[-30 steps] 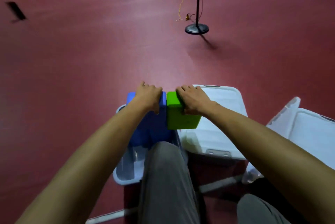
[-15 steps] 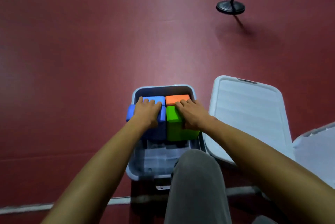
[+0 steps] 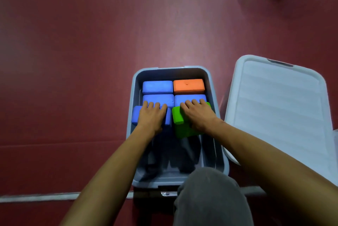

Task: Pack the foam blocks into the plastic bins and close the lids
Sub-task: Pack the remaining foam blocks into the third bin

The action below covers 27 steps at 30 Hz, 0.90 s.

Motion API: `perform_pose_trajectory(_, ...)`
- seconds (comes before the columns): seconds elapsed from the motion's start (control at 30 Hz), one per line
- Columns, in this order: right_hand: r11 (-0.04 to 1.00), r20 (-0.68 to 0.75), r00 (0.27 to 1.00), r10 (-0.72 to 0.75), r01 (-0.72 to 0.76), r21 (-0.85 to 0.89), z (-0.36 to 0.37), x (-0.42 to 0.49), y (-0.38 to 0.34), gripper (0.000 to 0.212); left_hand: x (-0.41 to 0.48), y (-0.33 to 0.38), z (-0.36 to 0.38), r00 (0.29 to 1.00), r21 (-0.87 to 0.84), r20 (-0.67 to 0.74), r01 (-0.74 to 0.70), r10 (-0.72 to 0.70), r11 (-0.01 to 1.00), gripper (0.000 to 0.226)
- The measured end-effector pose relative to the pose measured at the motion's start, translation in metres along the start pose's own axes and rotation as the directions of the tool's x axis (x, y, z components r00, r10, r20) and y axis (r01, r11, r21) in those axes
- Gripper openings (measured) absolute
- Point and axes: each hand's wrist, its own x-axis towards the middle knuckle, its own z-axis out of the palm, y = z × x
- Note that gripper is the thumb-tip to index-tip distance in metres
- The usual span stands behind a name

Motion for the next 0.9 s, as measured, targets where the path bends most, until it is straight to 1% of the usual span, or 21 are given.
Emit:
perform_pose_trajectory(0.17,0.999,0.006,0.999,0.041,-0.041,0.028,0.018,0.019,0.009,0.069,0.018,0.003,0.014,0.999,-0.020,-0.003,0.035,-0.035,0.999,0.066)
perform_pose_trajectory(0.33,1.000,-0.014,1.000,0.019,-0.019,0.016,0.035,0.027,0.015,0.086,0.035,0.008,0.031,0.999,-0.036,-0.004,0.046,-0.047,0.998,0.063)
perform_pose_trajectory(0.43,0.997,0.023,0.998,0.056,-0.057,0.047,0.046,0.030,0.016,0.093,0.042,0.011,0.038,0.998,-0.029,-0.017,0.060,-0.061,0.998,0.063)
perform_pose_trajectory(0.53,0.990,0.073,0.992,0.102,-0.108,0.087,0.056,0.034,0.012,0.090,0.049,0.009,0.045,0.998,-0.041,0.012,0.061,-0.061,0.997,0.077)
perform_pose_trajectory(0.6,0.985,0.080,0.989,0.123,-0.131,0.111,0.064,0.038,0.008,0.082,0.050,0.007,0.051,0.997,-0.051,0.044,0.058,-0.056,0.997,0.089)
perform_pose_trajectory(0.67,0.975,0.085,0.984,0.159,-0.170,0.144,0.073,0.039,0.005,0.079,0.051,0.007,0.058,0.995,-0.056,0.072,0.067,-0.063,0.996,0.101)
perform_pose_trajectory(0.73,0.964,0.097,0.977,0.192,-0.206,0.167,0.084,0.039,0.001,0.083,0.051,0.011,0.069,0.994,-0.061,0.083,0.080,-0.075,0.995,0.108)
perform_pose_trajectory(0.8,0.960,0.079,0.973,0.217,-0.227,0.166,0.096,0.039,-0.003,0.089,0.050,0.017,0.084,0.992,-0.071,0.078,0.106,-0.101,0.992,0.113)
perform_pose_trajectory(0.9,0.957,0.042,0.976,0.214,-0.218,0.191,0.106,0.044,-0.002,0.095,0.048,0.026,0.103,0.980,-0.146,0.066,0.197,-0.189,0.970,0.116)
